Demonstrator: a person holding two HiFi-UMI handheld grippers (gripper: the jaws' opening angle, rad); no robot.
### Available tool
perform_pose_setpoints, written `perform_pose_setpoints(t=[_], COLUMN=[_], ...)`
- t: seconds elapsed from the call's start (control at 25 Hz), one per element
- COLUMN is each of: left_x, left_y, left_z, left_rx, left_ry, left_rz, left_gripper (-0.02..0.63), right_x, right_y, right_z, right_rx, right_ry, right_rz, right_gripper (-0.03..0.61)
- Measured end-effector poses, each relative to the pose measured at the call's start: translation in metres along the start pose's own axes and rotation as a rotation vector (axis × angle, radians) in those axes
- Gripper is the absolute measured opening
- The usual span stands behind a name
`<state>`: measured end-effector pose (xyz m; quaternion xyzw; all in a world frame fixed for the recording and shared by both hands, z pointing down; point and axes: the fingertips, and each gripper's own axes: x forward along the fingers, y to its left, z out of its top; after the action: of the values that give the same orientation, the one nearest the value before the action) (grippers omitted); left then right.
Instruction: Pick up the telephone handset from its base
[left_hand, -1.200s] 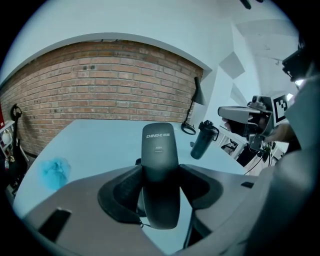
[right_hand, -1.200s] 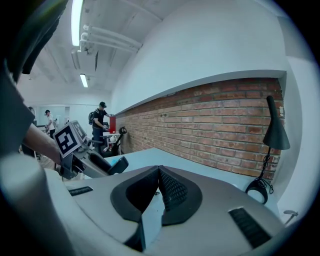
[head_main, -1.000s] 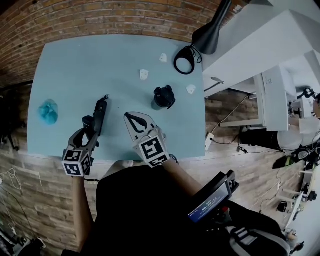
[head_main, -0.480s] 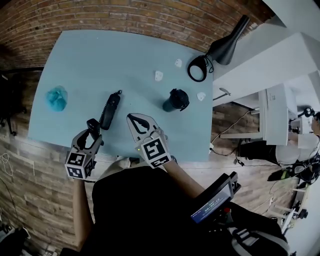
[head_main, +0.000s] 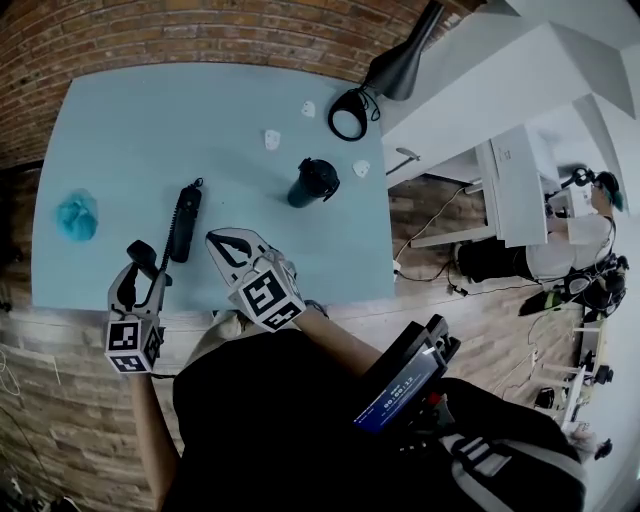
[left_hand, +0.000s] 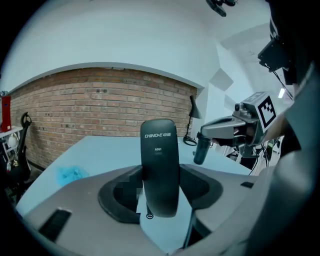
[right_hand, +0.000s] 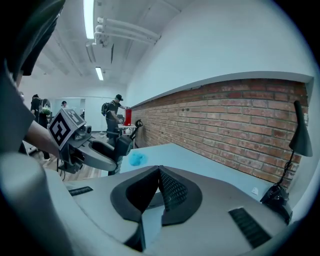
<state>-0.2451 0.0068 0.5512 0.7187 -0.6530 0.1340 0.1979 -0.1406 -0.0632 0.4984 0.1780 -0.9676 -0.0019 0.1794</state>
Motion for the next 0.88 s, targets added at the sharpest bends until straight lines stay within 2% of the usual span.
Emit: perform_pose_setpoints(t=[0.28, 0.56, 0.76, 0.88], left_x=[0.008, -0.008, -0.028, -0.046], left_y=[0.0, 0.001, 0.0, -0.005], left_z=[0.05, 0.121, 0.171, 0.207], left_rx=[0.068, 0.109, 0.169, 0.185], left_ry=[-0.09, -0.271, -0.377, -0.479], left_rz=[-0.013, 0.016, 0.04, 0.044], left_gripper=[0.259, 0.259, 0.259, 0.259], right_x=[0.0, -0.023, -0.04, -0.051], right_y=[-0.018, -0.044, -0.041, -0.038], right_z=[0.042, 0.12, 0.167, 0.192], right_rx=[-0.096, -0.144, -0.16, -0.189], right_ry=[-0.071, -0.24, -0.363, -0.421], right_rz=[-0.061, -0.157, -0.179, -0.187], right_gripper=[0.008, 0.008, 0.008, 0.008])
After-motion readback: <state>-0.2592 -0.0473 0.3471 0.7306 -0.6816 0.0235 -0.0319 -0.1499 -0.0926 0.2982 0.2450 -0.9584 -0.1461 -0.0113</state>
